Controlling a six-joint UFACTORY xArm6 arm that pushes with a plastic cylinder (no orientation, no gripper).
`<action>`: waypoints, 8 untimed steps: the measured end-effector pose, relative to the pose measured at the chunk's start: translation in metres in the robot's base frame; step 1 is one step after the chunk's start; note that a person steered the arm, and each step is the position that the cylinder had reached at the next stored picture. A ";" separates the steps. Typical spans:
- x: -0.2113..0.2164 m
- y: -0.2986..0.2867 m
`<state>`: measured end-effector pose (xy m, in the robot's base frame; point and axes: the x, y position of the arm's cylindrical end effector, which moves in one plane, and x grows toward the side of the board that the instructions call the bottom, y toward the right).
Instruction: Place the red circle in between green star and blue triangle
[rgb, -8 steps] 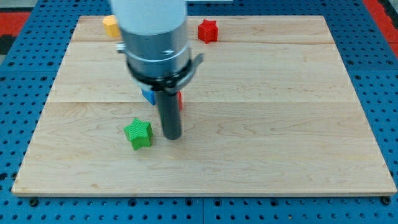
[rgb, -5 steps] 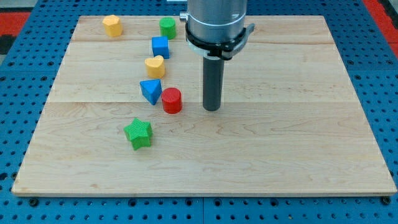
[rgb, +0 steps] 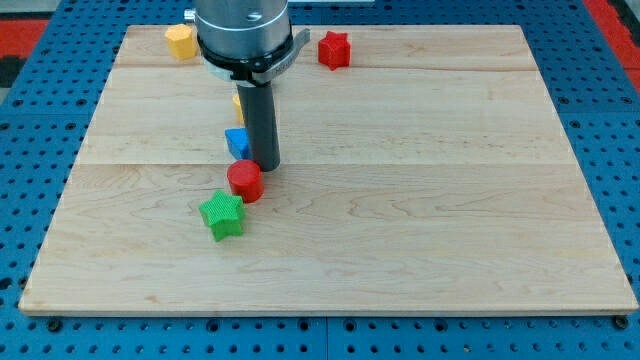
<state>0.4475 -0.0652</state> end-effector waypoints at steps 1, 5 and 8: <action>0.012 0.024; 0.037 -0.007; 0.048 0.145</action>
